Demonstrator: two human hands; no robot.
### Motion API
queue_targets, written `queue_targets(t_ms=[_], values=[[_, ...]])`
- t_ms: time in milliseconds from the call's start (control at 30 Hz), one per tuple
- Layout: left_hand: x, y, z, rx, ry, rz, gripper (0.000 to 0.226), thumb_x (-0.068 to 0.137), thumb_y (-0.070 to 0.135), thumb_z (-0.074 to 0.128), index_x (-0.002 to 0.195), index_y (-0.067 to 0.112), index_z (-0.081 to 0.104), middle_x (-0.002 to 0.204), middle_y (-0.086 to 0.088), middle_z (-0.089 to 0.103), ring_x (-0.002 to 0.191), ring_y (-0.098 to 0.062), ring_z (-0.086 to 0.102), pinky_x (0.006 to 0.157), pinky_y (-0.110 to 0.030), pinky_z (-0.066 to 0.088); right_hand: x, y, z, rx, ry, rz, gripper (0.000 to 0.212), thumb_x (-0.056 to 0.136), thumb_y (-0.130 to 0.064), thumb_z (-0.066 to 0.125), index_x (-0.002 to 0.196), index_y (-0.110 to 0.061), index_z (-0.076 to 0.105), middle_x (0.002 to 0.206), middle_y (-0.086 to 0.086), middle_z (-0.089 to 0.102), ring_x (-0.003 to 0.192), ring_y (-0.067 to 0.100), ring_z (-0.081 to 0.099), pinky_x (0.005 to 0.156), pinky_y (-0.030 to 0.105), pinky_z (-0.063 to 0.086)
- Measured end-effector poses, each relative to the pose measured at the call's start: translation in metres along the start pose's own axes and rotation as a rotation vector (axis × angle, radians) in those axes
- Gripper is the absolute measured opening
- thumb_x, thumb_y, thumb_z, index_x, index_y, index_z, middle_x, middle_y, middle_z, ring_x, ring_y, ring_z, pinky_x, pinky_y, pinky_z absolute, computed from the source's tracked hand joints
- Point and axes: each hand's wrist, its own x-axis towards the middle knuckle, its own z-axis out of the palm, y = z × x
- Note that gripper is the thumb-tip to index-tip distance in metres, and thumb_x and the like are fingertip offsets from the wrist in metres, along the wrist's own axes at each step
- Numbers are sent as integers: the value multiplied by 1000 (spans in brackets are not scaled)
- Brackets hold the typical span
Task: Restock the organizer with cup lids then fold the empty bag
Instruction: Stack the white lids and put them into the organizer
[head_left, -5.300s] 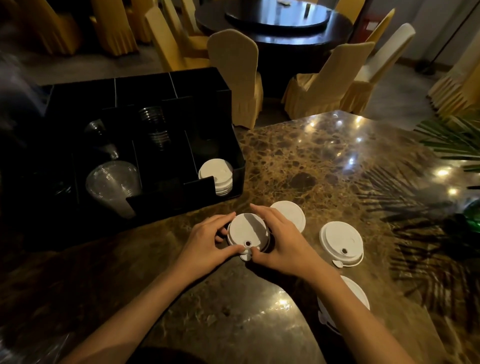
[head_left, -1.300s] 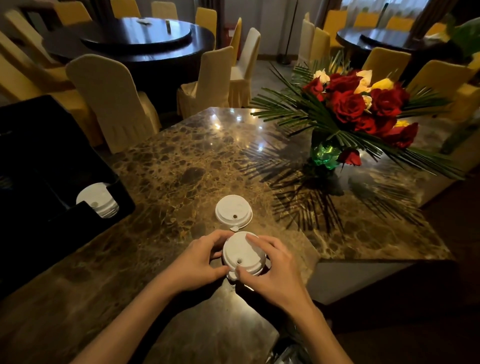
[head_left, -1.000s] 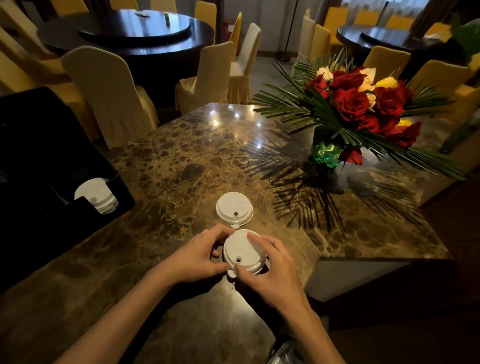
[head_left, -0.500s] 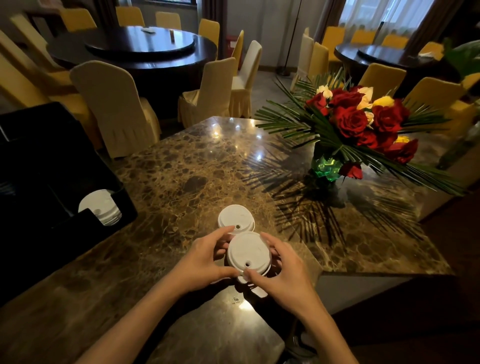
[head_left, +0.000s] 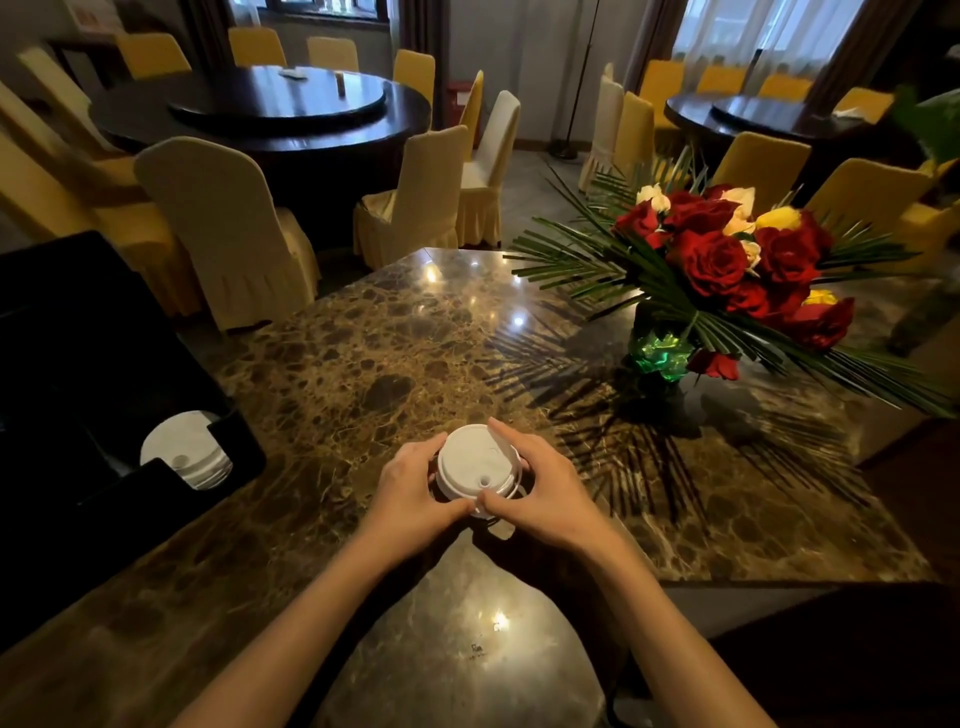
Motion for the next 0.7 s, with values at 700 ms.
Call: queue_targets(t_ms=[700], values=[[5,-4,-11,-27,-89,-109,82,64,30,92,137,24,57,126,11,65,115,-5,58,95,-18,50,13,12,8,20,-110,99,89,78,-38,80,156,-35,37,148,-9,56,139,12,46,117,42,41]])
